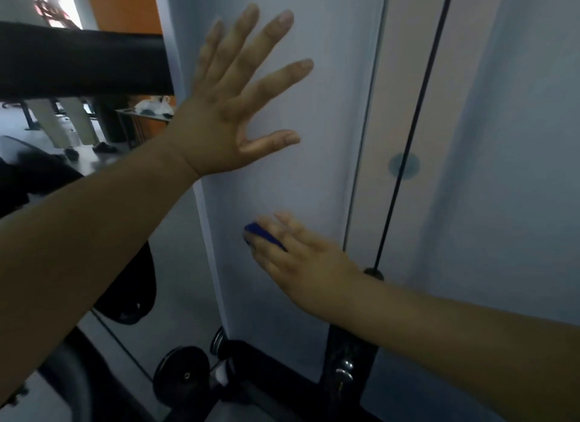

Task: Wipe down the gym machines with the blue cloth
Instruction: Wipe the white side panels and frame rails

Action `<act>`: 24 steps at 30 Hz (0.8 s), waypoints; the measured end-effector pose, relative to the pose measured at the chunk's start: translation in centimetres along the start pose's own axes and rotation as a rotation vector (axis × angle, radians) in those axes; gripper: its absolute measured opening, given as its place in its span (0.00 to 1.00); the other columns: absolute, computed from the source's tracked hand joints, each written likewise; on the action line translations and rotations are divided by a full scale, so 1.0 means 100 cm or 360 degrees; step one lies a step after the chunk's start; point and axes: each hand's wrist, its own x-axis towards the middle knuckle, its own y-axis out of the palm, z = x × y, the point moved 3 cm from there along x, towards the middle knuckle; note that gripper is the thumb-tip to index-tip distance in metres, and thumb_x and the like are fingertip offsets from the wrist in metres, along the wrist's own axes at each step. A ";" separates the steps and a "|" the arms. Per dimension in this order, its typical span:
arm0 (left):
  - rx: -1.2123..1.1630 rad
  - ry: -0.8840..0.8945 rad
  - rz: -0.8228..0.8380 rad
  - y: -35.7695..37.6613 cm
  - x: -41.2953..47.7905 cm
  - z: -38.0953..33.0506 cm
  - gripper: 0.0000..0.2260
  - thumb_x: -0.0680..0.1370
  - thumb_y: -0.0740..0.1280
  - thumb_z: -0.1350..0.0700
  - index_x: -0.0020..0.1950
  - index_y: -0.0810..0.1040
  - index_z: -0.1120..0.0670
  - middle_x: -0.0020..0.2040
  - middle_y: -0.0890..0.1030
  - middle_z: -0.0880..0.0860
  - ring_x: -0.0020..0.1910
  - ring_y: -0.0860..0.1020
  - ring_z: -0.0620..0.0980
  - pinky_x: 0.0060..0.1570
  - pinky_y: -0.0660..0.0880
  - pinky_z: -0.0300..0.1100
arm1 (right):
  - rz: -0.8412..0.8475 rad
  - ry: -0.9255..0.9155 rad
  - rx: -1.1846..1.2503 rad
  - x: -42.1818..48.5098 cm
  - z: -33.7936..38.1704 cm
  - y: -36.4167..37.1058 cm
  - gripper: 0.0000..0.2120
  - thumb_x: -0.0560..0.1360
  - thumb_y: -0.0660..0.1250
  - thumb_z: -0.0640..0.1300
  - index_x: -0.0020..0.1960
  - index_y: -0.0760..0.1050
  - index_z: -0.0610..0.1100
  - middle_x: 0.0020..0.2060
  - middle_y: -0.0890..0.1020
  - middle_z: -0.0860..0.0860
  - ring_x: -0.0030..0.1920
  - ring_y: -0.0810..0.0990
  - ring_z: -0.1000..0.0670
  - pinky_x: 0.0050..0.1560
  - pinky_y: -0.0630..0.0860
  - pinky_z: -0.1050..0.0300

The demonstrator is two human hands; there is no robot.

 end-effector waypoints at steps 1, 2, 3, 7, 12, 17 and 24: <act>-0.0003 0.0000 0.0011 0.001 0.000 -0.001 0.36 0.83 0.71 0.36 0.85 0.66 0.51 0.83 0.64 0.70 0.81 0.61 0.80 0.77 0.55 0.80 | 0.0067 -0.0079 -0.0005 -0.004 0.008 0.007 0.21 0.89 0.58 0.46 0.80 0.73 0.42 0.83 0.66 0.40 0.83 0.61 0.30 0.84 0.49 0.30; -0.0015 -0.0009 0.0024 0.001 0.001 -0.001 0.36 0.83 0.71 0.36 0.85 0.65 0.51 0.83 0.64 0.71 0.80 0.61 0.81 0.77 0.53 0.81 | 0.0097 -0.0119 0.0028 -0.005 0.010 0.010 0.21 0.88 0.60 0.47 0.80 0.73 0.43 0.83 0.67 0.41 0.83 0.61 0.30 0.84 0.49 0.29; -0.0029 -0.0019 0.0045 0.000 0.003 -0.002 0.36 0.83 0.71 0.36 0.85 0.64 0.51 0.82 0.63 0.72 0.80 0.60 0.82 0.76 0.52 0.82 | 0.0068 -0.0120 0.0071 -0.002 0.005 0.010 0.21 0.87 0.62 0.47 0.79 0.74 0.44 0.82 0.69 0.41 0.83 0.62 0.31 0.84 0.49 0.29; -0.0056 -0.0104 0.0097 -0.007 0.007 -0.007 0.38 0.82 0.71 0.33 0.84 0.61 0.50 0.82 0.63 0.73 0.80 0.59 0.83 0.76 0.50 0.82 | -0.0100 0.0111 0.0091 0.009 -0.018 -0.007 0.23 0.88 0.55 0.46 0.81 0.70 0.41 0.83 0.66 0.40 0.83 0.61 0.32 0.84 0.49 0.30; -0.0112 -0.0373 0.0191 -0.017 0.006 -0.034 0.43 0.80 0.69 0.27 0.86 0.63 0.51 0.85 0.59 0.70 0.84 0.54 0.78 0.76 0.47 0.82 | 0.0057 -0.0120 0.0039 -0.017 0.016 0.012 0.23 0.86 0.66 0.49 0.78 0.75 0.42 0.81 0.70 0.40 0.82 0.64 0.31 0.83 0.46 0.28; -0.0137 -0.0553 0.0285 -0.008 -0.030 -0.073 0.44 0.79 0.68 0.25 0.86 0.64 0.51 0.87 0.58 0.66 0.86 0.52 0.73 0.77 0.48 0.82 | 0.0007 -0.0044 0.0066 -0.018 0.016 0.014 0.26 0.85 0.61 0.48 0.82 0.69 0.40 0.84 0.64 0.37 0.84 0.59 0.30 0.83 0.44 0.28; -0.0191 -0.0631 0.0406 -0.007 -0.050 -0.100 0.45 0.78 0.67 0.25 0.88 0.62 0.48 0.88 0.54 0.64 0.88 0.49 0.69 0.77 0.51 0.81 | 0.0284 -0.0201 0.0051 -0.024 0.072 0.037 0.25 0.87 0.63 0.51 0.83 0.68 0.48 0.85 0.62 0.42 0.86 0.54 0.35 0.83 0.33 0.30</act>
